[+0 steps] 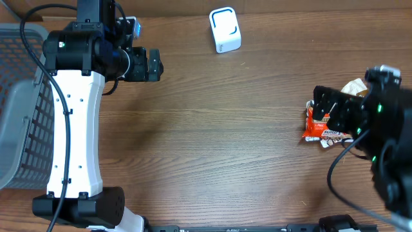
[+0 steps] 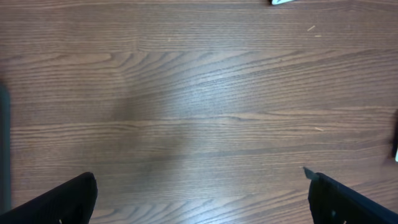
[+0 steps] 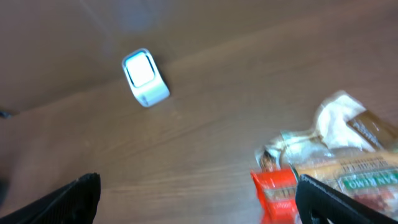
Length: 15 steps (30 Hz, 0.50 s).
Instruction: Scan the item barcode
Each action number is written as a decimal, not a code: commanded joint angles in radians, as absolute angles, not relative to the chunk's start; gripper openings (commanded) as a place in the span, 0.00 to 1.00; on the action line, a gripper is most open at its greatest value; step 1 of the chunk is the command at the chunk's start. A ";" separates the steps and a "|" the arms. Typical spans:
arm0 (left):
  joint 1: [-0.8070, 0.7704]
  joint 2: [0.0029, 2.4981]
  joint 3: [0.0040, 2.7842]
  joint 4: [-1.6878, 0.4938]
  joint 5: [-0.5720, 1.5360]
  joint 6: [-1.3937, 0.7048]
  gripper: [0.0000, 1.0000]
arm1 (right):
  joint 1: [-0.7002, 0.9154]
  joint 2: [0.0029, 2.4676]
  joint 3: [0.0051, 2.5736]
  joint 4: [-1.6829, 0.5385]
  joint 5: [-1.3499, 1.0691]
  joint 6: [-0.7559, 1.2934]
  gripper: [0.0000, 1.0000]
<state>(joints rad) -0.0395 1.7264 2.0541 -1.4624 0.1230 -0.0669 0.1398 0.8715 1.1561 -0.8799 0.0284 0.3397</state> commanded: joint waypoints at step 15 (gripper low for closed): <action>-0.053 1.729 2.057 -1.462 0.123 -0.044 1.00 | 0.130 0.150 0.182 -0.091 0.024 0.348 1.00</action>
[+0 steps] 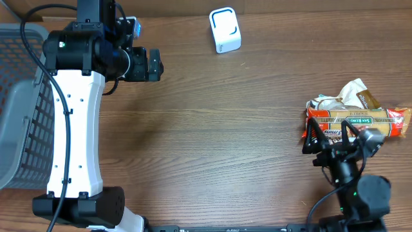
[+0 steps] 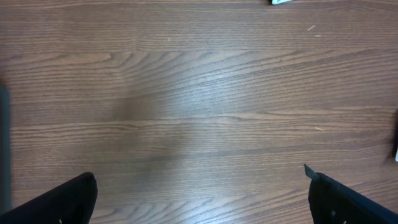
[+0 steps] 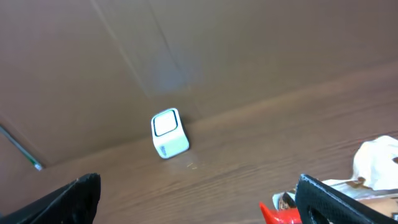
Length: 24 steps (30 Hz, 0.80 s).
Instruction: Scan the item barcode
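The white barcode scanner [image 1: 224, 29] with a blue-edged face stands at the back of the table; the right wrist view shows the scanner [image 3: 169, 134] far ahead. An orange snack packet [image 1: 355, 120] lies at the right on a crumpled white-and-brown wrapper [image 1: 351, 92]. My right gripper [image 1: 330, 139] is open and empty at the packet's near left corner, raised and tilted up. From the wrist, the gripper [image 3: 199, 202] has the packet's orange corner [image 3: 278, 214] by its right finger. My left gripper [image 1: 153, 64] is open over bare wood at the back left, and the left wrist view of it [image 2: 202, 199] shows nothing between its fingers.
A grey mesh basket [image 1: 18, 109] fills the left edge of the table. The left arm's white link [image 1: 74, 129] runs along beside it. A brown cardboard wall [image 3: 124, 56] rises behind the scanner.
My right gripper has drawn back from over the snack packets toward the table's front edge and tilted upward, leaving the packets uncovered. It stays open. The left arm has not moved.
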Each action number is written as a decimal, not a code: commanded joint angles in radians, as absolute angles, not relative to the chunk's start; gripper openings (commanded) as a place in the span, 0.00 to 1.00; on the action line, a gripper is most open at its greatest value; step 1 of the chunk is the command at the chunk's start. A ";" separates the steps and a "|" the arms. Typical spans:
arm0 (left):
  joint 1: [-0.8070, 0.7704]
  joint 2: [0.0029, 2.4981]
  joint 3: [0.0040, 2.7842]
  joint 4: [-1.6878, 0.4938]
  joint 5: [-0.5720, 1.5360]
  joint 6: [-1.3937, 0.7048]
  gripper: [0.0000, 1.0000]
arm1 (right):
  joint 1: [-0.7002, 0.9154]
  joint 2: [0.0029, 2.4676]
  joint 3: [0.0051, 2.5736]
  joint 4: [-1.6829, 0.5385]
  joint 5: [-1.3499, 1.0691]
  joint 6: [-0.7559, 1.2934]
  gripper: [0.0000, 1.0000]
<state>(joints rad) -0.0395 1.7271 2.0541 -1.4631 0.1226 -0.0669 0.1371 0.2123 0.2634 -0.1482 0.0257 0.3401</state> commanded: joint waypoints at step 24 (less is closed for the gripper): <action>-0.053 1.729 2.057 -1.462 0.123 -0.044 0.99 | 0.132 0.002 0.008 -0.079 0.047 0.343 1.00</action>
